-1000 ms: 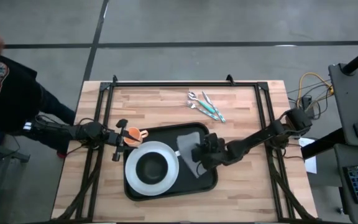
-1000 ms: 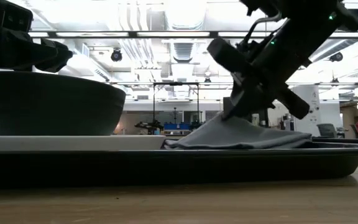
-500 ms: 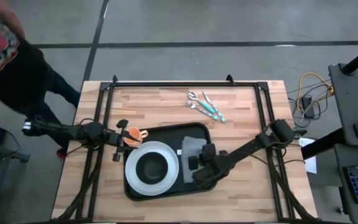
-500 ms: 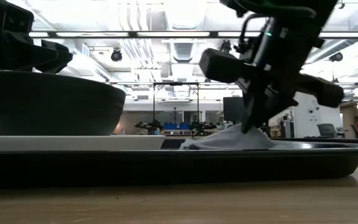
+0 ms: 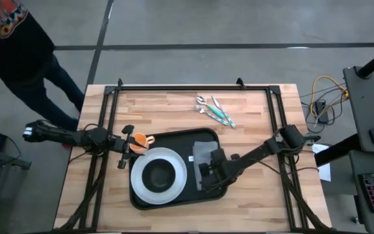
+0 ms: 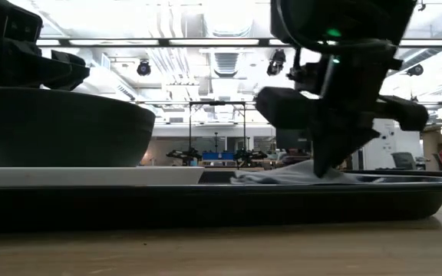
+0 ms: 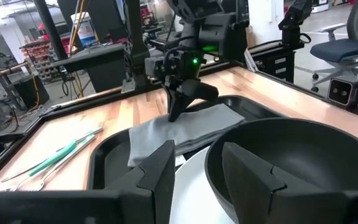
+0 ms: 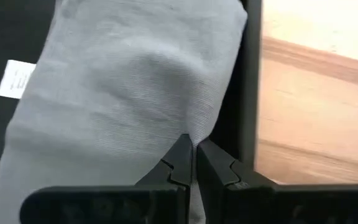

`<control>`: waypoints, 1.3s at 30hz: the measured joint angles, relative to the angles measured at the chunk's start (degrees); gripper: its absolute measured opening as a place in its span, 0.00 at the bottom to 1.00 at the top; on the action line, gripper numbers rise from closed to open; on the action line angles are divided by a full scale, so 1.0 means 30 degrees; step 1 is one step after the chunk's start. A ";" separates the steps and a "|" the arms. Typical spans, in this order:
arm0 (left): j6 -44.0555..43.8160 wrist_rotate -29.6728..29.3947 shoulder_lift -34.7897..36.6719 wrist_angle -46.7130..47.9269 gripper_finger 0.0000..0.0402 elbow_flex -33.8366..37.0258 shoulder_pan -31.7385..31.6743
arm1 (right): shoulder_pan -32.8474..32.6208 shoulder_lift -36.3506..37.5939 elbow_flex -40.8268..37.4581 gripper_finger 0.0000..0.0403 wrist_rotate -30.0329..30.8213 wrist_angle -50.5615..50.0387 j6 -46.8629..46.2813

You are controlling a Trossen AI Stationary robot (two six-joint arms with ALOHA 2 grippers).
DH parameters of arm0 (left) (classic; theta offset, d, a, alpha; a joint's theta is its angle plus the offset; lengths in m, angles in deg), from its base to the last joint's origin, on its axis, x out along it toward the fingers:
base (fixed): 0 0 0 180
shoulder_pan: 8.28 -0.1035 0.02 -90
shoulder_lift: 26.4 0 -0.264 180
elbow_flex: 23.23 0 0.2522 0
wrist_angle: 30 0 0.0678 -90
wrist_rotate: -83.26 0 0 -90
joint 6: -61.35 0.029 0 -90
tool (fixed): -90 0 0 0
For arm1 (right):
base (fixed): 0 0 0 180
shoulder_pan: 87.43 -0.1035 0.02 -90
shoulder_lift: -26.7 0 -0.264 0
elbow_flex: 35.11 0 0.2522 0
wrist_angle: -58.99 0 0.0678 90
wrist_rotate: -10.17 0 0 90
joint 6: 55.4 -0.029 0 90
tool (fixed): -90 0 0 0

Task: Set up tray
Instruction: Put the gray napkin on the black tray to the right of the white plate

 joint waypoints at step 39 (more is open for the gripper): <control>-0.0004 0.0000 -0.0022 0.0013 0.29 0.0000 -0.0002 | 0.0346 0.0678 -0.0556 0.02 0.0267 0.2204 0.3105</control>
